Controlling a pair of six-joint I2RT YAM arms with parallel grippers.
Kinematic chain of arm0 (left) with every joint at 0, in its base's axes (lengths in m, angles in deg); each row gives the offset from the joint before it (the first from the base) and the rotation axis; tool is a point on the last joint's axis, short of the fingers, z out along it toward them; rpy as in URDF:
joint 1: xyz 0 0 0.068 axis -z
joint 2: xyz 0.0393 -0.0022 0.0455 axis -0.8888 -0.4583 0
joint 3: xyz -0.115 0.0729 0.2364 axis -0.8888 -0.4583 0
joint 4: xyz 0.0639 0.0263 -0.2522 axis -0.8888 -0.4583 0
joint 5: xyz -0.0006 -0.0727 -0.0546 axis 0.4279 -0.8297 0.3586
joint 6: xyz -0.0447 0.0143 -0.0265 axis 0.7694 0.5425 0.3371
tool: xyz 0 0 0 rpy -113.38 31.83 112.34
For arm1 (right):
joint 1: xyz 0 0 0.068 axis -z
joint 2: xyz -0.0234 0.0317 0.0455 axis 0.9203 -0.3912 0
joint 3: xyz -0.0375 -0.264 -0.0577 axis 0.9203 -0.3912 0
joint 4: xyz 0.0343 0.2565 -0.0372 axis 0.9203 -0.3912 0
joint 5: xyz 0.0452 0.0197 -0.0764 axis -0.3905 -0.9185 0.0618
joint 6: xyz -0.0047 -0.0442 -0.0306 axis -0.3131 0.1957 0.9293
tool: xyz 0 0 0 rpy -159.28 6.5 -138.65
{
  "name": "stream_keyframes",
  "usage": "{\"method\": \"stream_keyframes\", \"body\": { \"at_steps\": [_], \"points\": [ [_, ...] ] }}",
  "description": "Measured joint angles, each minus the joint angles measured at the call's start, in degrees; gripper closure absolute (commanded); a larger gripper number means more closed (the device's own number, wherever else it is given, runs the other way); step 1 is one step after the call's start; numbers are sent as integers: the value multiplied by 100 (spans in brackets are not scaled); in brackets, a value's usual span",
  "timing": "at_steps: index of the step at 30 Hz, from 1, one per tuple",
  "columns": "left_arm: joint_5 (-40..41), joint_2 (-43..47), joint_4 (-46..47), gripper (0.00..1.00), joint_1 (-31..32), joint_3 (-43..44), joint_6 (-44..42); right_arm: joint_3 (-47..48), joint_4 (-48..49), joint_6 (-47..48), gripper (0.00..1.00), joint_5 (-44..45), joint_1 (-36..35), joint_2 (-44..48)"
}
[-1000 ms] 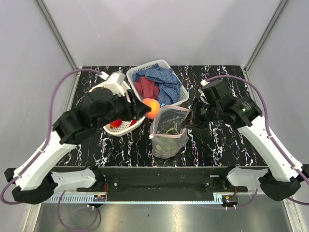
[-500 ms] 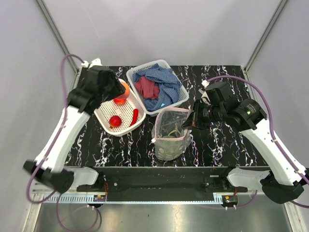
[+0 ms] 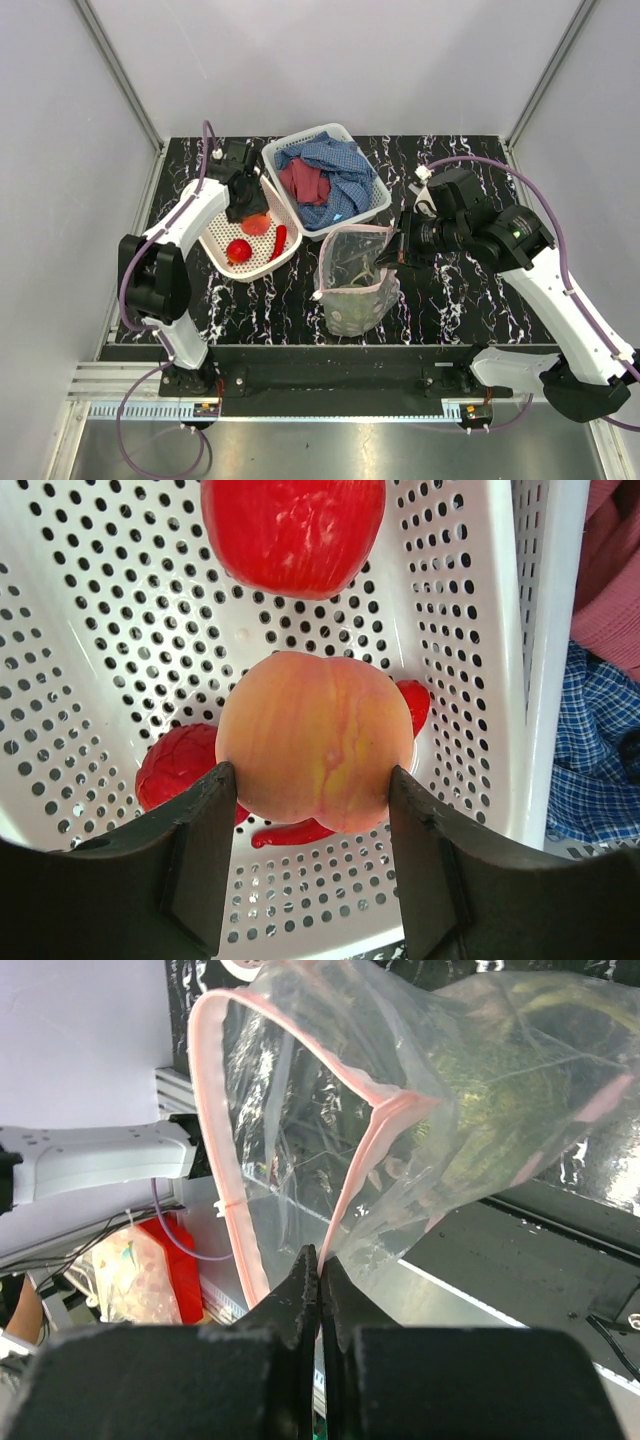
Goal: Open the zip-top bag and remove the fake food
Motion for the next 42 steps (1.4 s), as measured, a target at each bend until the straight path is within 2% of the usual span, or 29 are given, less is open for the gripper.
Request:
{"method": "stream_keyframes", "body": {
  "at_steps": [1,2,5,8,10,11,12,18,19,23,25,28,30,32,38,42],
  "points": [
    [2,-28,24,38,-2,0,-26,0,26,11,100,-28,0,0],
    [7,-44,31,22,-2,0,-44,0,61,26,100,-72,0,0],
    [20,-42,46,13,-2,0,-138,-35,179,50,100,-181,-2,4],
    [9,59,44,8,-2,-52,-205,-87,262,63,100,-267,-2,-4],
    [-24,306,24,8,-2,-168,-254,-87,289,85,100,-354,-2,-31],
    [-37,444,-17,11,-2,-210,-273,-87,308,98,100,-391,-2,-44],
    [-61,667,-98,18,-2,-245,-293,-87,321,111,100,-404,-2,-48],
    [-654,2181,-317,28,295,-260,-243,-98,361,166,100,-527,-2,-57],
    [-752,2472,-297,37,540,-251,-203,-120,391,181,100,-549,-4,-57],
    [-1084,3217,-192,53,2144,17,190,-188,505,186,100,-643,-4,-101],
    [-1036,3351,-118,56,2763,98,396,-243,614,184,100,-688,-4,-109],
    [-723,3405,-92,60,3626,229,621,-280,693,177,100,-702,-4,-120],
    [-566,3333,-90,71,4061,343,656,-282,750,151,100,-708,-4,-131],
    [-496,3167,-94,74,4363,505,710,-291,817,109,100,-717,-4,-136],
    [-308,2400,-225,80,4734,621,728,-291,909,22,100,-697,-4,-146],
    [-243,1755,-468,90,4754,817,542,-289,979,-20,100,-684,-4,-155]
  ]
}}
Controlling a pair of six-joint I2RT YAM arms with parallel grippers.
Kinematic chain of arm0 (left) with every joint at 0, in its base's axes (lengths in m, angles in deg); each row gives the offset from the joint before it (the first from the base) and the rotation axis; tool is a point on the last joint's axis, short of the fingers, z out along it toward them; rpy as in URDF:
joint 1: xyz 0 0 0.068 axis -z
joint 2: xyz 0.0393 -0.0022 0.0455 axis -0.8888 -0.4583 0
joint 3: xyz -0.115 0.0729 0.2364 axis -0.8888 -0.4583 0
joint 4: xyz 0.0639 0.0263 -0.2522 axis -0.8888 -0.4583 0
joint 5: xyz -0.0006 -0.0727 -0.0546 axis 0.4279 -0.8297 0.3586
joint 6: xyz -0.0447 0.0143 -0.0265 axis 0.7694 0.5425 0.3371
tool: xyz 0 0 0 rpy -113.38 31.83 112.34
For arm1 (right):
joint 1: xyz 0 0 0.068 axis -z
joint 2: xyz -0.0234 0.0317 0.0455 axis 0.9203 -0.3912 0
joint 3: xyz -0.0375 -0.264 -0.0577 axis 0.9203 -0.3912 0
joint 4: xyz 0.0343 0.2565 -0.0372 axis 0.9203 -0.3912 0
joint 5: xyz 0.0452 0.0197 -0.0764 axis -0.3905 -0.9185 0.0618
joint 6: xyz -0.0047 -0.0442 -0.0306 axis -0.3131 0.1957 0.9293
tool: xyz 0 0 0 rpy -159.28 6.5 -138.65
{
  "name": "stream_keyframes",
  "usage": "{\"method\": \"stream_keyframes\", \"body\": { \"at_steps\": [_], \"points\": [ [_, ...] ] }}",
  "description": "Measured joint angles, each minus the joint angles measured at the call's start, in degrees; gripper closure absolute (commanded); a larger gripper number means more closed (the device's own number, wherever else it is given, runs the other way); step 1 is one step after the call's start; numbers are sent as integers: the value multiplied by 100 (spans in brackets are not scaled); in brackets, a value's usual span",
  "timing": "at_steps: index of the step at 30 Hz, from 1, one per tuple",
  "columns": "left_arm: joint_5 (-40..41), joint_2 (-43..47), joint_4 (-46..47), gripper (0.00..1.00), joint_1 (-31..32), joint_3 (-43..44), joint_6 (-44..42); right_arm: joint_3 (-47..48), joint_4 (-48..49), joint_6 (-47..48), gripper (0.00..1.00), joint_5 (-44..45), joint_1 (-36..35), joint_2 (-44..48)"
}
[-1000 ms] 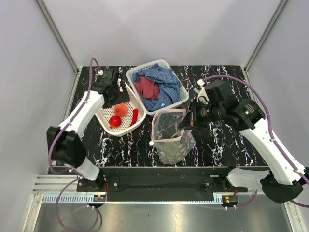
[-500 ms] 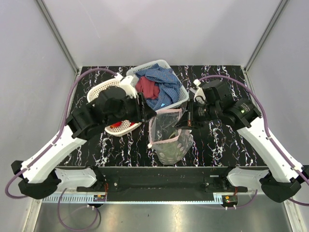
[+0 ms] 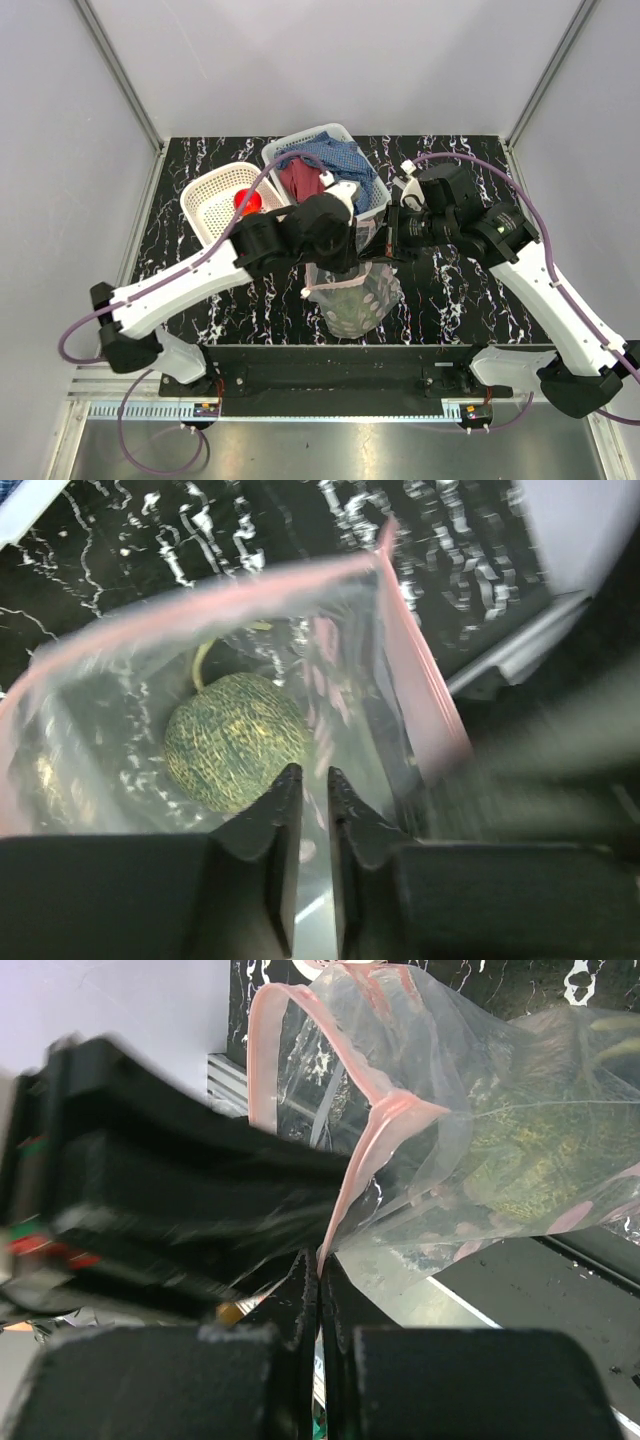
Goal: Open the zip-top bag and remove the fake food
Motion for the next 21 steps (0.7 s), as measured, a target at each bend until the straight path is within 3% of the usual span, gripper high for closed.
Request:
{"method": "stream_keyframes", "body": {
  "at_steps": [6,10,14,21],
  "points": [
    [4,-577,-245,89,-431,282,-17,-118,52,-59,100,11,0,72],
    [-120,-761,-267,81,-551,282,37,-269,127,-151,100,31,0,188],
    [-271,-901,-101,63,-549,168,59,-328,199,-280,100,35,0,251],
    [-393,-933,358,62,-544,-358,286,-728,474,-737,100,55,0,503]
  ]
}}
